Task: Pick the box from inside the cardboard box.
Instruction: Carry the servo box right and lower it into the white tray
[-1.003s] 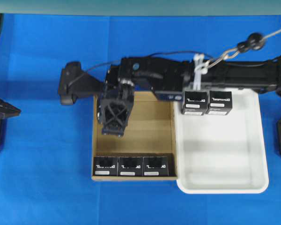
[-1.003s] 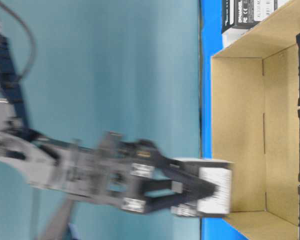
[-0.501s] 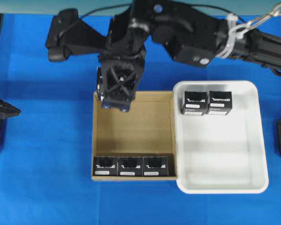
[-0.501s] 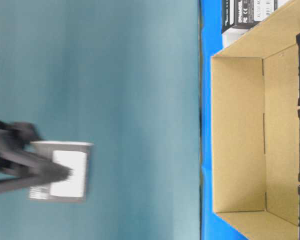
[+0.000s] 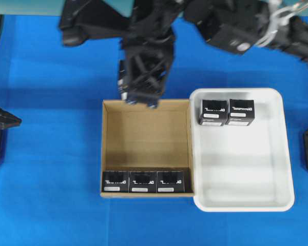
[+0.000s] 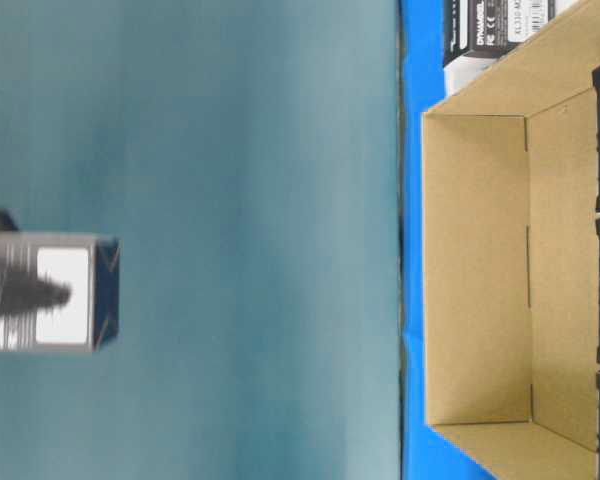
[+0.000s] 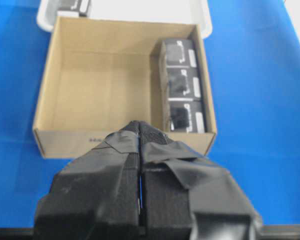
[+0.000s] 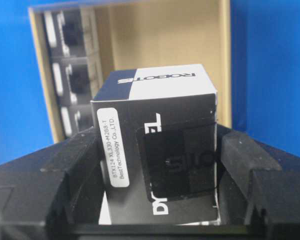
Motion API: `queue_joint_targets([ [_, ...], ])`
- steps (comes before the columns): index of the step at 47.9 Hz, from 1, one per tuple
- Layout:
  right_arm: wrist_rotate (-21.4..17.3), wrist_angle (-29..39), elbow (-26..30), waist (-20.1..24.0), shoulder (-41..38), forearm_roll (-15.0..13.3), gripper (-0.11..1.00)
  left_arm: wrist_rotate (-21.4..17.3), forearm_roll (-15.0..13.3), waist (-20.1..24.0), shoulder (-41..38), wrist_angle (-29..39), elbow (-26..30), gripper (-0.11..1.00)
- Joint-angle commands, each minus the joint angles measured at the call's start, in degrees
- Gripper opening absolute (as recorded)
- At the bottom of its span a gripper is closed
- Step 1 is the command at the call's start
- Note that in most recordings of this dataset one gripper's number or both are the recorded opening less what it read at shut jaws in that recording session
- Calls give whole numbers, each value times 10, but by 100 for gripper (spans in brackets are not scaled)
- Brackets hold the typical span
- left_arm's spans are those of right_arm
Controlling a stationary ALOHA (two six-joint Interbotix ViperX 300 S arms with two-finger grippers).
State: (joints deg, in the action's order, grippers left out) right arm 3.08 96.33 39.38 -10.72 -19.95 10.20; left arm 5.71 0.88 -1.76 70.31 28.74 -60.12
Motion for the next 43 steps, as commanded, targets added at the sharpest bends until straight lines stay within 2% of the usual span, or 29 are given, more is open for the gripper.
queue_joint_targets([
  [1, 2, -10, -86, -5, 56, 4, 62, 1, 1, 0, -4, -3, 17, -6],
  [9, 9, -94, -279, -8, 142, 3, 62, 1, 2, 0, -5, -3, 16, -6],
  [21, 32, -238, -497, -20, 258, 2, 62, 0, 1, 1, -7, -3, 15, -6],
  [30, 39, -291, -608, -18, 294, 0, 62, 1, 2, 3, -7, -3, 14, -6],
  [43, 53, -376, -699, 3, 287, 1, 62, 1, 1, 3, -9, -3, 14, -6],
])
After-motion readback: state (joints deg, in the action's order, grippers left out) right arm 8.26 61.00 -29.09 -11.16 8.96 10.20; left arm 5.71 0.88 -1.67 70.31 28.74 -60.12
